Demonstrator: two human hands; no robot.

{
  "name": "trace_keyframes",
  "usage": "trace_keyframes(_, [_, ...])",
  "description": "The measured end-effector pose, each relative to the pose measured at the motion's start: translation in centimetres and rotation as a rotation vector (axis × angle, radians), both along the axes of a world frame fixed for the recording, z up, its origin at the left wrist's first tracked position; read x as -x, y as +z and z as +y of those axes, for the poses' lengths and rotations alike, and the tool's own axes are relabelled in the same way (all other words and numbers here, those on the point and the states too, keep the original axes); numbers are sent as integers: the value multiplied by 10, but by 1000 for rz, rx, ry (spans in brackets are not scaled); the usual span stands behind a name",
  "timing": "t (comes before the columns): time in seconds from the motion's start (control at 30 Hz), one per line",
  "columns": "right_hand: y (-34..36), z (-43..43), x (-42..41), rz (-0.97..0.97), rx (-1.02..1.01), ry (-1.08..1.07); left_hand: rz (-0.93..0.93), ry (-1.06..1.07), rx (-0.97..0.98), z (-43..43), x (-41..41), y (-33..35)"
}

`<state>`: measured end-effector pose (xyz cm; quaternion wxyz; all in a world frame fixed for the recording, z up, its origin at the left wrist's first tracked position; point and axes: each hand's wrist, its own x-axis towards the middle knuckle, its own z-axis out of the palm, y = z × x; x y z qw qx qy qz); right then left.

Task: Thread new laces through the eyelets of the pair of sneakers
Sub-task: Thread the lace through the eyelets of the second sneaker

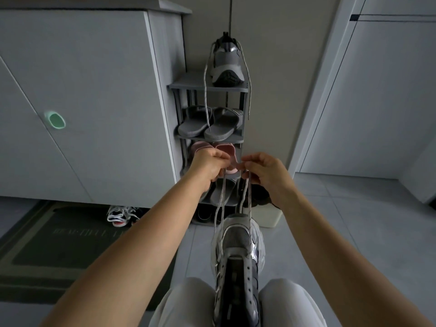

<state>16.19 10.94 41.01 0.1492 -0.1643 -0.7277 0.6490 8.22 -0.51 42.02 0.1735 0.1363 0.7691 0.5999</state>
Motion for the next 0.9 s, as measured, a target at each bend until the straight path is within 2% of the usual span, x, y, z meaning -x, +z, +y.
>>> trace_keyframes(0.23, [4, -1, 1, 58, -40, 21, 98, 98, -11, -4, 10, -3])
trace_keyframes(0.4, [0, 2, 5, 44, -71, -18, 41, 94, -85, -3, 9, 3])
trace_keyframes(0.57, [-6, 2, 7, 11, -56, -41, -5, 1, -136, -5, -1, 6])
trace_keyframes(0.6, [-7, 3, 6, 1, -65, -47, 34, 1, -91, -5, 0, 2])
trace_keyframes(0.63, [-7, 4, 6, -8, -66, -49, 140, -2, 35, -4, 1, -2])
trace_keyframes(0.7, [-5, 3, 3, -17, -28, -21, 435, -60, 344, -4, 4, -8])
trace_keyframes(0.73, [-2, 2, 2, -7, 3, 16, 530, -113, 371, -2, 2, -11])
trace_keyframes(0.83, [11, -1, -6, 111, 121, 156, 324, -350, 132, 3, -15, -13])
trace_keyframes(0.9, [19, 5, -13, 225, 225, 149, 313, -348, 96, 2, -18, -17])
